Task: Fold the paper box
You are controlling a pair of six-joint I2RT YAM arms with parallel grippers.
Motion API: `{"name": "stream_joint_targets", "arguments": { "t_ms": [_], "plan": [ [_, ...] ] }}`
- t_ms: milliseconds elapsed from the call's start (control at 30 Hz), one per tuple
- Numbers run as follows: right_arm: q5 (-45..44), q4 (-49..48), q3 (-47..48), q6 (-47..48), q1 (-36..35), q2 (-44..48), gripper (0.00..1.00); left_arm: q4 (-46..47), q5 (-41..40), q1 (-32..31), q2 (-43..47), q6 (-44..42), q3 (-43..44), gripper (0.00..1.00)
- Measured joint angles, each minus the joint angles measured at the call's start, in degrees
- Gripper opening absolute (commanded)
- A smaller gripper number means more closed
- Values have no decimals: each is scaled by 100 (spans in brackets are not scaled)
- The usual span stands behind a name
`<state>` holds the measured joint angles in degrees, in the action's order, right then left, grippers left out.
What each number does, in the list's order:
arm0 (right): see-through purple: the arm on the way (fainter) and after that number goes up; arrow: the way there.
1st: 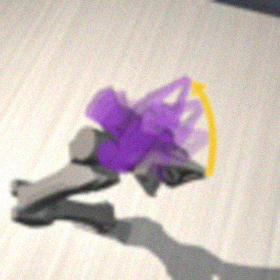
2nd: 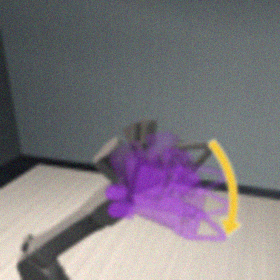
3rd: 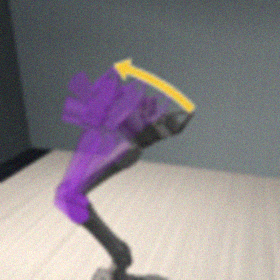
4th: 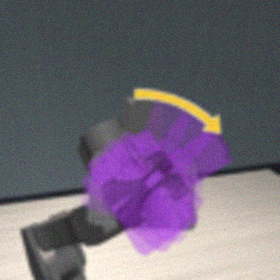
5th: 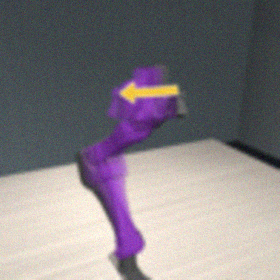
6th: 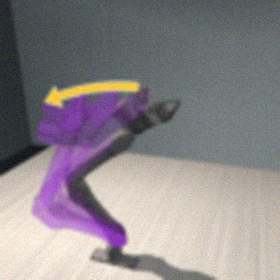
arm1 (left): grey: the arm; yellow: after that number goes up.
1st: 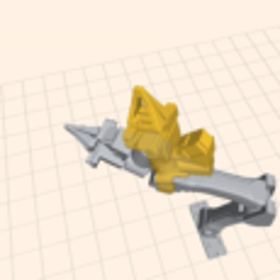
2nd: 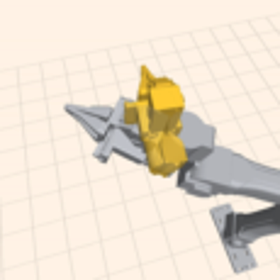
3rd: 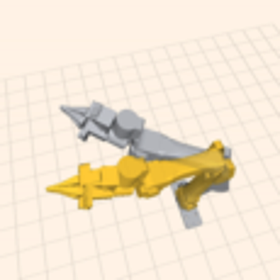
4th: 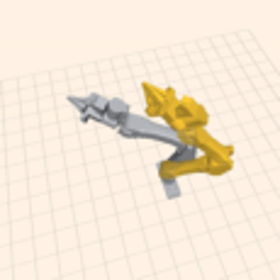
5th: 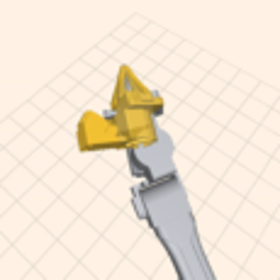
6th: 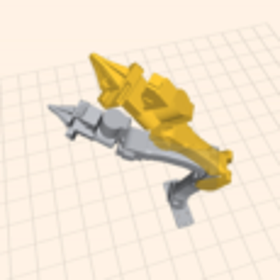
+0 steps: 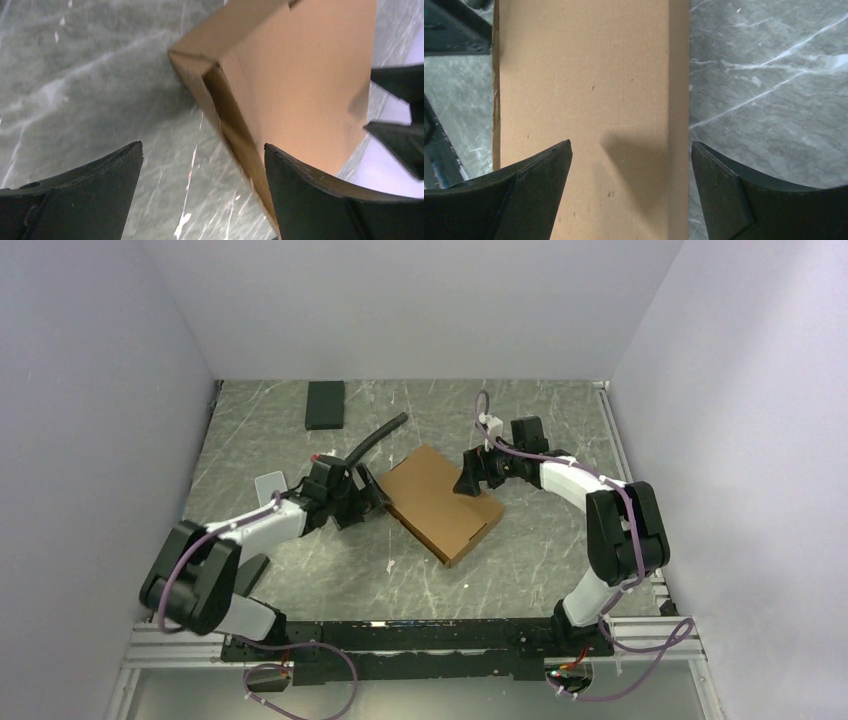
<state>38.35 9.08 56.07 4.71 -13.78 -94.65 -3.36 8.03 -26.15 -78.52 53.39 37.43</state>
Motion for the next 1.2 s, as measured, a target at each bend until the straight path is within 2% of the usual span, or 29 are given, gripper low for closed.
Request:
{"name": "stream_joint_targets", "arguments": {
  "t_ms": [167, 233, 267, 333, 433, 467, 567, 633, 733, 833, 1000, 1067, 1200],
  "plan": [
    [238, -11, 33, -157, 4, -345, 84, 457, 153, 247, -935, 317, 450, 62],
    [299, 11, 63, -177, 2, -505, 82, 710, 396, 356, -1222, 420, 603, 29],
    [323, 42, 92, -179, 2, -579, 82, 791, 535, 396, -1349, 461, 715, 18],
    [332, 94, 146, -175, 15, -658, 81, 918, 713, 466, -1602, 479, 994, 14],
    [354, 157, 214, -190, 66, -667, 82, 1080, 907, 592, -1987, 455, 1377, 16],
    [354, 164, 219, -188, 63, -667, 83, 1143, 962, 623, -2087, 426, 1464, 21],
    [369, 225, 223, -181, 63, -667, 85, 1373, 1154, 706, -2208, 245, 1502, 54],
    [393, 269, 238, -177, 63, -667, 88, 1519, 1300, 769, -2203, 57, 1427, 71],
    [444, 286, 240, -179, 87, -658, 90, 1419, 1493, 815, -2079, -229, 1311, 79],
    [514, 286, 240, -190, 111, -645, 91, 1099, 1626, 817, -1646, -531, 1134, 81],
    [568, 289, 240, -195, 149, -601, 91, 708, 1711, 660, -188, -763, 348, 85],
    [573, 289, 240, -195, 149, -581, 91, 658, 1628, 297, 350, -673, -24, 88],
    [570, 291, 240, -195, 149, -573, 91, 706, 1340, -885, 949, -138, -625, 92]
  ]
}}
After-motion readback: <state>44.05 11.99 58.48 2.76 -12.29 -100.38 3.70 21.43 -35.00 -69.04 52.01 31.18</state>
